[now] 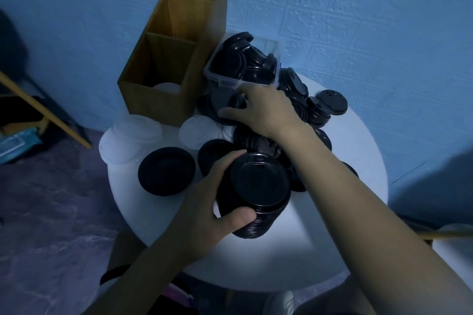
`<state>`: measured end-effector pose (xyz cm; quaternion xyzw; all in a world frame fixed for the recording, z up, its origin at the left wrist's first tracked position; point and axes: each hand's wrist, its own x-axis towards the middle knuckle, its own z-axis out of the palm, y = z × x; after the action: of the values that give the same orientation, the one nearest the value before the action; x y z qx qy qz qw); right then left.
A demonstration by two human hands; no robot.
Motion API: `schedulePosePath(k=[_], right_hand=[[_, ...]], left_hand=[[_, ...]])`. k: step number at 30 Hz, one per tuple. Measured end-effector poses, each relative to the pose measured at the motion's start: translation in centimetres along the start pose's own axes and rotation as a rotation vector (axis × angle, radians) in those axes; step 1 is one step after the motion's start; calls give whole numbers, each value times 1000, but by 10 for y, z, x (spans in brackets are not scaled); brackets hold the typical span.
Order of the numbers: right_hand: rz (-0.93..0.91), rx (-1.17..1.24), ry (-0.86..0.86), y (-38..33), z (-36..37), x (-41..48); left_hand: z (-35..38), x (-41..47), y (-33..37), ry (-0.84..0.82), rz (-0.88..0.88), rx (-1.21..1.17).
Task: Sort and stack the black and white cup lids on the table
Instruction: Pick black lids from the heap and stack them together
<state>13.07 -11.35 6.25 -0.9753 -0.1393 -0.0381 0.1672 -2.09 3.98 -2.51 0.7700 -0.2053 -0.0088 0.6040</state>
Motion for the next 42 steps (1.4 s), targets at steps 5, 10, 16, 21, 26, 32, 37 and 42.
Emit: schedulePosePath(k=[5,10,16,21,26,32,37,42], right_hand=[[1,12,-30,-3,9,13],[-3,167,-77,1,-1,7],[-42,514,-32,15,-56,-51],[-138,634,-300,21,-91,-133],[-109,558,-267,29,-61,-167],[-26,527,-61,22,-43,-175],[-19,484,-133,22,-47,-177],[-34,444,-179,26,-54,-182]], left_hand=[[0,1,-1,-7,7,-2],[1,1,-2,-6,5,-5],[1,1,-1,-15,3,-21],[5,2,0,-15,-5,-44],[14,5,5,-37,-26,-81],[21,8,9,-80,-41,-134],[20,7,11,-123,-42,-152],[20,6,11,-153,-37,-152]])
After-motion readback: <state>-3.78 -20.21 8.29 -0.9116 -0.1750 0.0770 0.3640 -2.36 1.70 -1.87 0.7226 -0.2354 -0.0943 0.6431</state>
